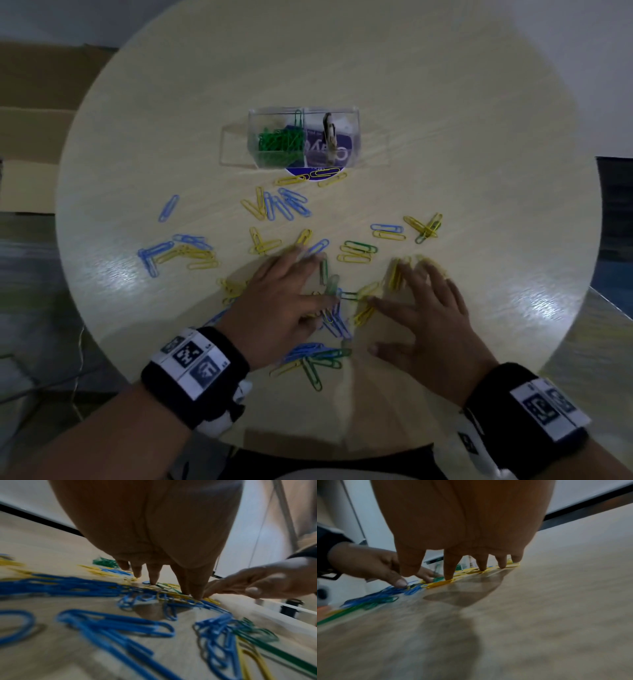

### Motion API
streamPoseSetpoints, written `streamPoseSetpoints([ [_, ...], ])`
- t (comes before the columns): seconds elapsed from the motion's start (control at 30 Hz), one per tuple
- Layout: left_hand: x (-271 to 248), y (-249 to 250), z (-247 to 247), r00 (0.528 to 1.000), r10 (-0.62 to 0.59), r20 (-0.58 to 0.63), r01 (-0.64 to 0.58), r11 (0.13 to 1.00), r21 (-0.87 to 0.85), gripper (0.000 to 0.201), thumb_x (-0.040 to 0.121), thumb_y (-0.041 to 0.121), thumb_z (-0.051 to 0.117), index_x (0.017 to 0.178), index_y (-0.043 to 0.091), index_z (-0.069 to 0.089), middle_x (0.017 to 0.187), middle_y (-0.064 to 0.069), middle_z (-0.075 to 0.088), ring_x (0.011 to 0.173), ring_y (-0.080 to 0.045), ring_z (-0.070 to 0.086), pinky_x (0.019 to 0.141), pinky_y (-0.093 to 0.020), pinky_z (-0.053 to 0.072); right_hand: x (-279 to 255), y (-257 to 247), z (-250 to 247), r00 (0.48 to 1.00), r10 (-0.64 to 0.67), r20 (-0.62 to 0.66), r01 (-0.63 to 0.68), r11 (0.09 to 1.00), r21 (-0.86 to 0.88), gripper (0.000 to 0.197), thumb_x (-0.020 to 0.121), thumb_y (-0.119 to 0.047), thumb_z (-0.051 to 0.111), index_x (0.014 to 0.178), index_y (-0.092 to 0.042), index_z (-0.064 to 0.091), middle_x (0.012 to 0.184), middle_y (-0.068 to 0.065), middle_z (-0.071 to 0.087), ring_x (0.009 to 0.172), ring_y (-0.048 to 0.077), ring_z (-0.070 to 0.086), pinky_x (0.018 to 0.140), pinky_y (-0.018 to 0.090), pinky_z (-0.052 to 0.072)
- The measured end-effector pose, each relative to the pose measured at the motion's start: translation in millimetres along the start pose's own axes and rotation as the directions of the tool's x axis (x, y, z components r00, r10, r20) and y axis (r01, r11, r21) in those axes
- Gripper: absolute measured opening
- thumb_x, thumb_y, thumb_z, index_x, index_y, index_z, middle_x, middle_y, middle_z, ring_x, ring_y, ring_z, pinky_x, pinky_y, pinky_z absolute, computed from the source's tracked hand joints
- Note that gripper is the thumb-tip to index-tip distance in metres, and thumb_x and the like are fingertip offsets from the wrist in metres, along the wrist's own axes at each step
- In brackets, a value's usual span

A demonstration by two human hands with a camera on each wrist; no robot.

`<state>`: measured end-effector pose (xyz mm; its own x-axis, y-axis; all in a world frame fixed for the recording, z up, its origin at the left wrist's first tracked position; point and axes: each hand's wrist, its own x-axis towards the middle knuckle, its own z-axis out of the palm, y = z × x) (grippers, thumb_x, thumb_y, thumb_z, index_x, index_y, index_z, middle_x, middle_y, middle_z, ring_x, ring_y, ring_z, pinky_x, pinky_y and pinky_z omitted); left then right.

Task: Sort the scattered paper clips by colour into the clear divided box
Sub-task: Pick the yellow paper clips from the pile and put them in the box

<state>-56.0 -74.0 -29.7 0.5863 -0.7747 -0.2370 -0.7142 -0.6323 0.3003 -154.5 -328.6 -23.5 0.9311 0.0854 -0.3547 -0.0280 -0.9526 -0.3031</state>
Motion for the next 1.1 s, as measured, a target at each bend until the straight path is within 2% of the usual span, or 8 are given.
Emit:
streamPoseSetpoints([
  [0.07,-2.6,-9.9,-2.6,0.998,-0.045,-0.033,0.041,0.991,-0.127,0.038,0.087,0.054,0.051,0.124,0.049,0.059,0.158,-0.007,0.029,0.149,-0.032,0.014,0.116,-0.048,0.023,4.2,5.6,-3.8,0.999,0.035,-0.042,-0.031,0.996,0.086,0.067,0.064,-0.088,0.039,0.123,-0.059,0.048,0.159,-0.002,0.017,0.147,0.03,0.006,0.115,0.054,0.013],
  [0.17,-7.0,-18.2,-6.8,0.975,-0.124,-0.186,0.068,0.957,-0.282,0.032,0.091,0.035,0.057,0.122,0.038,0.064,0.152,-0.004,0.04,0.144,-0.029,0.029,0.114,-0.044,0.029,12.1,12.9,-11.4,0.982,0.043,-0.183,-0.01,0.984,0.175,0.055,0.069,-0.072,0.052,0.117,-0.046,0.061,0.152,-0.001,0.034,0.144,0.031,0.019,0.113,0.056,0.022],
  [0.33,-28.4,-11.8,-7.7,0.958,-0.159,-0.24,0.122,0.979,-0.162,0.026,0.092,0.023,0.056,0.117,0.024,0.067,0.12,0.003,0.062,0.11,-0.024,0.052,0.092,-0.041,0.045,30.8,16.7,-17.8,0.937,-0.019,-0.348,0.072,0.987,0.14,0.038,0.082,-0.039,0.057,0.119,-0.03,0.063,0.132,-0.009,0.058,0.129,0.026,0.045,0.102,0.049,0.038],
  [0.43,-42.9,-11.1,1.6,0.978,-0.131,-0.164,0.116,0.988,-0.098,0.029,0.093,0.029,0.051,0.118,0.026,0.065,0.125,0.008,0.06,0.114,-0.022,0.051,0.093,-0.039,0.045,43.3,4.3,-19.0,0.935,-0.07,-0.346,0.102,0.992,0.076,0.039,0.084,-0.035,0.057,0.121,-0.028,0.062,0.129,-0.011,0.059,0.124,0.025,0.047,0.102,0.044,0.038],
  [0.57,-36.6,-23.7,-3.6,0.95,-0.181,-0.256,0.16,0.982,-0.098,0.024,0.089,0.025,0.056,0.109,0.026,0.068,0.124,0.007,0.063,0.115,-0.023,0.05,0.093,-0.042,0.044,61.2,-8.9,-19.6,0.945,-0.08,-0.316,0.059,0.995,-0.075,0.036,0.082,-0.033,0.055,0.117,-0.027,0.063,0.126,-0.009,0.06,0.114,0.03,0.048,0.091,0.041,0.039],
  [0.73,6.8,-27.6,-9.6,0.964,-0.049,-0.261,0.049,0.999,-0.005,0.04,0.088,0.013,0.057,0.126,0.024,0.061,0.134,0.011,0.057,0.116,-0.025,0.05,0.09,-0.044,0.045,78.2,-13.5,-22.4,0.963,-0.049,-0.266,0.001,0.984,-0.176,0.038,0.082,-0.035,0.046,0.115,-0.025,0.062,0.123,-0.001,0.058,0.112,0.036,0.045,0.088,0.043,0.039],
  [0.93,26.9,-30.8,-16.0,0.959,-0.033,-0.281,0.063,0.993,0.099,0.015,0.086,0.018,0.068,0.1,0.024,0.069,0.101,0.006,0.066,0.097,-0.029,0.053,0.074,-0.042,0.041,102.1,-12.4,-34.1,0.94,0.071,-0.334,-0.109,0.989,-0.096,0.015,0.081,-0.032,0.061,0.084,-0.023,0.073,0.09,0.003,0.065,0.092,0.036,0.051,0.076,0.04,0.043],
  [1.1,31.3,-38.7,-22.7,0.965,-0.177,-0.194,0.178,0.984,-0.012,0.015,0.079,0.026,0.073,0.091,0.02,0.066,0.085,-0.001,0.06,0.093,-0.031,0.052,0.071,-0.038,0.038,116.2,-13.7,-39.8,0.961,0.173,-0.216,-0.181,0.983,-0.017,0.015,0.077,-0.032,0.058,0.077,-0.019,0.066,0.09,0.011,0.063,0.091,0.039,0.052,0.073,0.038,0.043],
])
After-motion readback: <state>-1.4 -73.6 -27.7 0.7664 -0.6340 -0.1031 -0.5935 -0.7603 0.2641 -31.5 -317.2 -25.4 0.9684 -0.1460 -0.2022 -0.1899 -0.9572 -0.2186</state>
